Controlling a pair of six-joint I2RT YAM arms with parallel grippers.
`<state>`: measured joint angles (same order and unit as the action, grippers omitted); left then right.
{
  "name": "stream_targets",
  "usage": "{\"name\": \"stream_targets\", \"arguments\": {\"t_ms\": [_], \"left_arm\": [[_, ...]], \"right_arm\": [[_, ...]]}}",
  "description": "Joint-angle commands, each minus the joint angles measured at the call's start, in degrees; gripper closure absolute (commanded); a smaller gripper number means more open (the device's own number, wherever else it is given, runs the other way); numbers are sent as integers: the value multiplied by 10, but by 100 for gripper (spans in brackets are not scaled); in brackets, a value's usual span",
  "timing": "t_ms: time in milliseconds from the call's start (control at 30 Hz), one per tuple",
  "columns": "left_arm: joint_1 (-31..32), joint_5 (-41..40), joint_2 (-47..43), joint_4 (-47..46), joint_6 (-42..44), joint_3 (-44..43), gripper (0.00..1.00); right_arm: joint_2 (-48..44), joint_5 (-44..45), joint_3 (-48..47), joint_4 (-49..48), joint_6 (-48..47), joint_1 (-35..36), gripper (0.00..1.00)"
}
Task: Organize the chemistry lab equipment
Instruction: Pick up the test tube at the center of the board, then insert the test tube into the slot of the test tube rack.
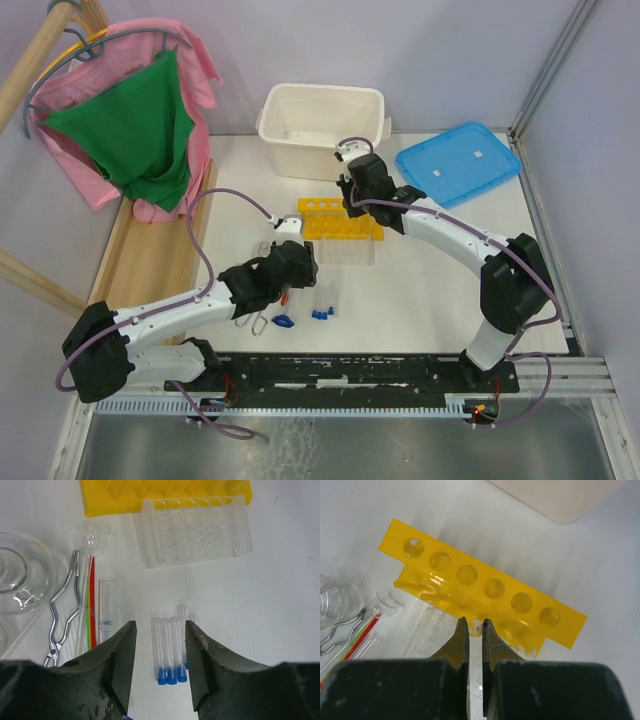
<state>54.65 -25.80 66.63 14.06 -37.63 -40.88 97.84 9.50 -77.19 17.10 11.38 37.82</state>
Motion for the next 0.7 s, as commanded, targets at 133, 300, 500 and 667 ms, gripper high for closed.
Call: {"name": "stream_targets", "arguments": {"t_ms": [133,300,500,667], "left_arm": [[-6,13,7,-20,19,-17,50],[-8,17,9,-24,15,-13,51],[-8,20,10,-25,13,-10,51],[-9,20,10,-25,11,-6,52]], "right_arm": [[10,24,-36,-19,-12,1,99],[13,25,-28,-20,-7,1,99],[23,21,-22,-28,-2,1,99],[32,20,-26,-26,0,1,99]]}}
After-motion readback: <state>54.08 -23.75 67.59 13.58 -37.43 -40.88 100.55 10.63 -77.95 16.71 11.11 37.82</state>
